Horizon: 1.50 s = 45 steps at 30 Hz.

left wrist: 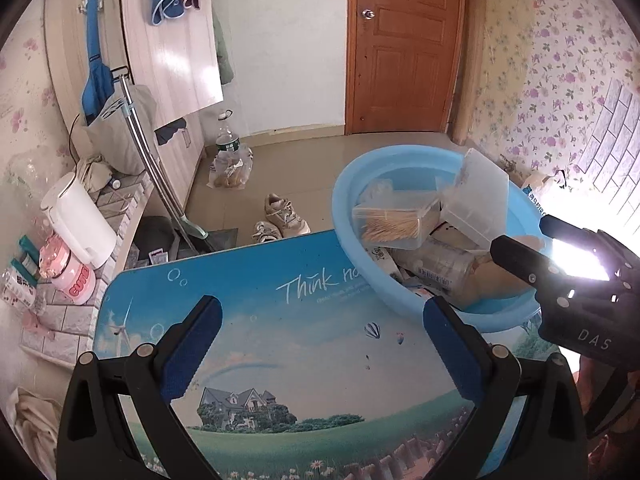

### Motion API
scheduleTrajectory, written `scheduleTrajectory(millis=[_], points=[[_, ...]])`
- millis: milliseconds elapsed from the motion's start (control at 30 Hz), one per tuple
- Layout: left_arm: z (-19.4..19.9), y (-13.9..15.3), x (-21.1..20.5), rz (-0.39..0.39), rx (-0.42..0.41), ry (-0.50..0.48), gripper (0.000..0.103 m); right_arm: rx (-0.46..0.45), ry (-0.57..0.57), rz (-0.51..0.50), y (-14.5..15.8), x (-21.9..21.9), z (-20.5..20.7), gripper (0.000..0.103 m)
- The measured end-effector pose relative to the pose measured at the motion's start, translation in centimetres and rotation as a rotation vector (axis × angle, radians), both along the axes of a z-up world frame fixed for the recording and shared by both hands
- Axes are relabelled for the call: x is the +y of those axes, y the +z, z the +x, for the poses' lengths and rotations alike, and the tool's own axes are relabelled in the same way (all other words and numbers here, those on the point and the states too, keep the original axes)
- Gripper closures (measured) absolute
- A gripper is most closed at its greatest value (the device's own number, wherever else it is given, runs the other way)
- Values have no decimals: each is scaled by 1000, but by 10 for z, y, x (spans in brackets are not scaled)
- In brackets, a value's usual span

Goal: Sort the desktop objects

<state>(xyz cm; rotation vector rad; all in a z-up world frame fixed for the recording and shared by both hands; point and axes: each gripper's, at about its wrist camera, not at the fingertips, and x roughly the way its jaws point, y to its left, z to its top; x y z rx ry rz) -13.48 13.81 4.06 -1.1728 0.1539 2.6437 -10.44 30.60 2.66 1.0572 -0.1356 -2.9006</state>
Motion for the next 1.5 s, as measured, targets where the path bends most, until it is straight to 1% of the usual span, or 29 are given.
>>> scheduleTrajectory(millis=[133, 200, 300, 333, 367, 400, 433, 533, 600, 700, 733, 767, 800, 900, 1100, 1233, 1300, 1367, 1500], points=[[10, 13, -20, 39, 10, 41, 2, -25, -14, -50, 11, -7, 7, 15], [16, 21, -27, 58, 20, 50, 2, -14, -17, -54, 19, -13, 13, 15], [29, 34, -36, 78, 67, 54, 2, 49, -8, -29, 34, -23, 26, 15], [33, 39, -38, 81, 86, 53, 2, 76, -5, -26, 40, -26, 30, 13], [39, 44, -40, 85, 106, 50, 2, 102, -5, -24, 46, -29, 36, 10], [43, 49, -42, 87, 121, 48, 2, 130, -2, -22, 51, -32, 41, 1], [45, 53, -45, 91, 136, 44, 2, 154, 2, -14, 56, -36, 45, 0], [59, 62, -49, 104, 193, 24, 0, 187, -2, 27, 64, -46, 52, 0], [64, 61, -50, 104, 209, 17, 0, 184, 5, 24, 63, -50, 52, 0], [62, 50, -51, 100, 184, 22, 0, 146, 21, 4, 51, -51, 46, 0], [59, 43, -53, 87, 165, 45, 0, 108, 18, 12, 44, -52, 42, 0], [53, 33, -53, 62, 136, 78, 0, 89, 11, 16, 38, -54, 42, 0], [51, 27, -55, 53, 119, 89, 0, 66, 4, 9, 33, -54, 40, 0], [47, 14, -59, 31, 96, 106, 0, 52, -6, -23, 28, -51, 41, 0], [51, 17, -69, 31, 108, 123, 0, 60, -13, -11, 26, -54, 46, 0], [54, 21, -76, 49, 84, 132, 0, 59, 0, -9, 27, -60, 48, 0], [53, 22, -79, 28, 72, 159, 0, 51, 7, -12, 26, -63, 48, 0], [56, 22, -82, 7, 77, 175, 0, 44, 14, -14, 24, -67, 49, 0], [63, 23, -86, 23, 84, 154, 0, 40, 35, -7, 23, -77, 53, 0]])
